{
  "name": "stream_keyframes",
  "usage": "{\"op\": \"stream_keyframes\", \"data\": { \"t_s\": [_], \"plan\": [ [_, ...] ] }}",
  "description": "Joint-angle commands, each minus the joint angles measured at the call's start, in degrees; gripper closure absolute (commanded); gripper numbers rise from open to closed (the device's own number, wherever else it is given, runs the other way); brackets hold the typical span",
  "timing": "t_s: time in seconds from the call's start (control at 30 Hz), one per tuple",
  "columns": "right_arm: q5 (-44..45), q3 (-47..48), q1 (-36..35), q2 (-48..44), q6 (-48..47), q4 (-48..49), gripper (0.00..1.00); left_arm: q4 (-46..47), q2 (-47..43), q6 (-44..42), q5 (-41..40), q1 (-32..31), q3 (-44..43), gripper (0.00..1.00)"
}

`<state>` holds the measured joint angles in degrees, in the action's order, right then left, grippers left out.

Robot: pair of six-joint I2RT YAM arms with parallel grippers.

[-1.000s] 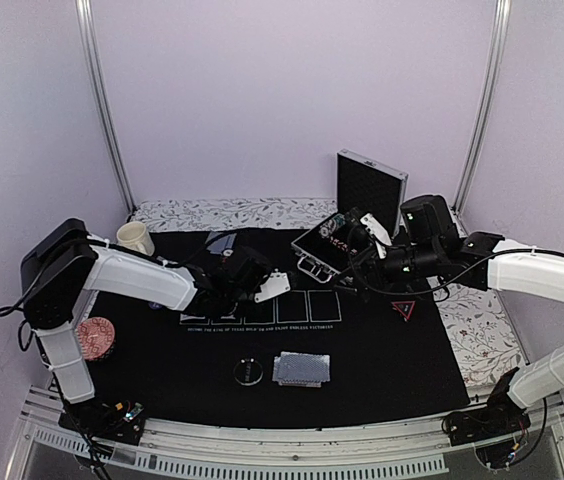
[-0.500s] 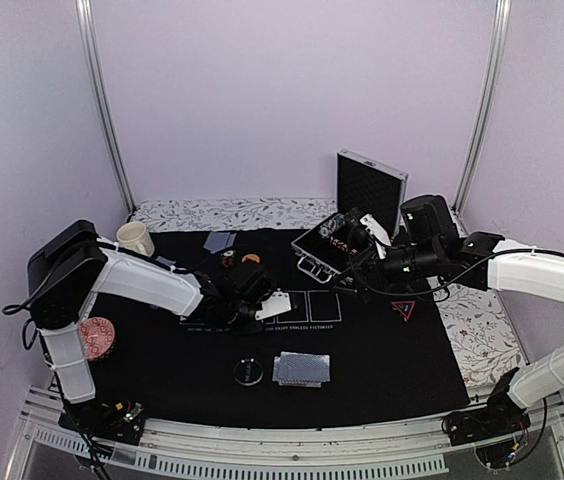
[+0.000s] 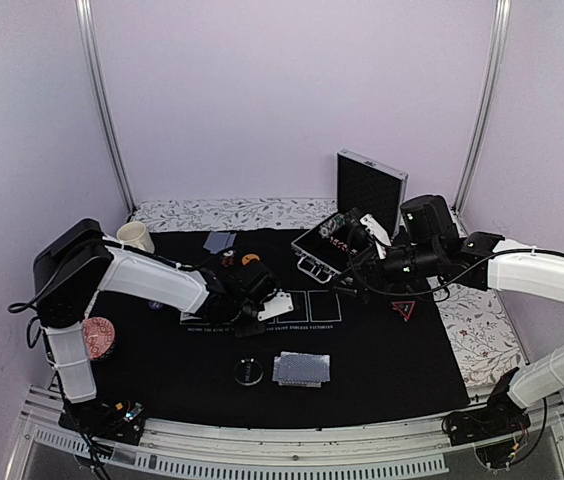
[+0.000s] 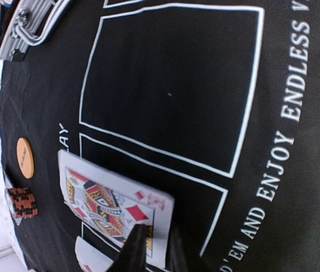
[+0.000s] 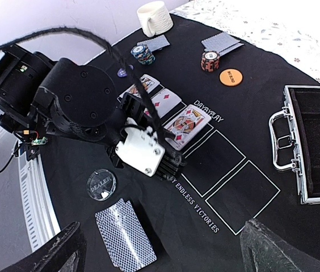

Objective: Distribute texas hold em gaming equipment
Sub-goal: Flop the poker card into the community card area.

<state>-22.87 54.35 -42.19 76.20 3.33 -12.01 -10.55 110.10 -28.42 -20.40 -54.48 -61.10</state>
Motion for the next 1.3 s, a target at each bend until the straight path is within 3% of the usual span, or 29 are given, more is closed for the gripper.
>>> {"op": "stream_keyframes", "data": {
  "t_s": [0.0,0.43,0.53,0.63,0.77,0.87,1.07,1.27],
  "plan": [
    [0.65,-0.29,0.16,-0.52,0.49,-0.03,0.03,-5.28,-1.71,2.04,4.54,-0.54,-0.87,0.75],
    [5.24,0.02,0.18,-1.66,0.83,-1.75,0.01,-7.33,-14.85,8.47,10.48,-0.51,-0.34,0.49],
    [11.82,0.72,0.23,-1.45,1.26,-3.9,0.01,-8.3,-18.2,12.12,11.81,0.43,-0.93,0.39],
    [27.09,2.6,2.05,1.44,2.46,-11.64,0.01,-10.36,-21.15,17.57,14.08,3.14,-2.47,0.29],
    [27.37,4.5,10.18,8.36,5.06,-19.8,0.01,-11.16,-24.22,24.24,17.76,8.85,-3.27,0.2],
    [27.09,4.07,14.68,13.31,6.24,-20.67,0.01,-11.0,-25.79,27.4,19.05,12.34,-3.02,0.17],
    [26.72,6.45,17.15,22.4,7.72,-18.9,0.01,-11.34,-25.05,28.22,18.32,13.26,-2.53,0.16],
    [28.85,6.03,17.42,25.91,17.31,-13.75,0.0,-12.05,-24.44,28.27,17.55,13.35,-1.78,0.15]
  ]
}}
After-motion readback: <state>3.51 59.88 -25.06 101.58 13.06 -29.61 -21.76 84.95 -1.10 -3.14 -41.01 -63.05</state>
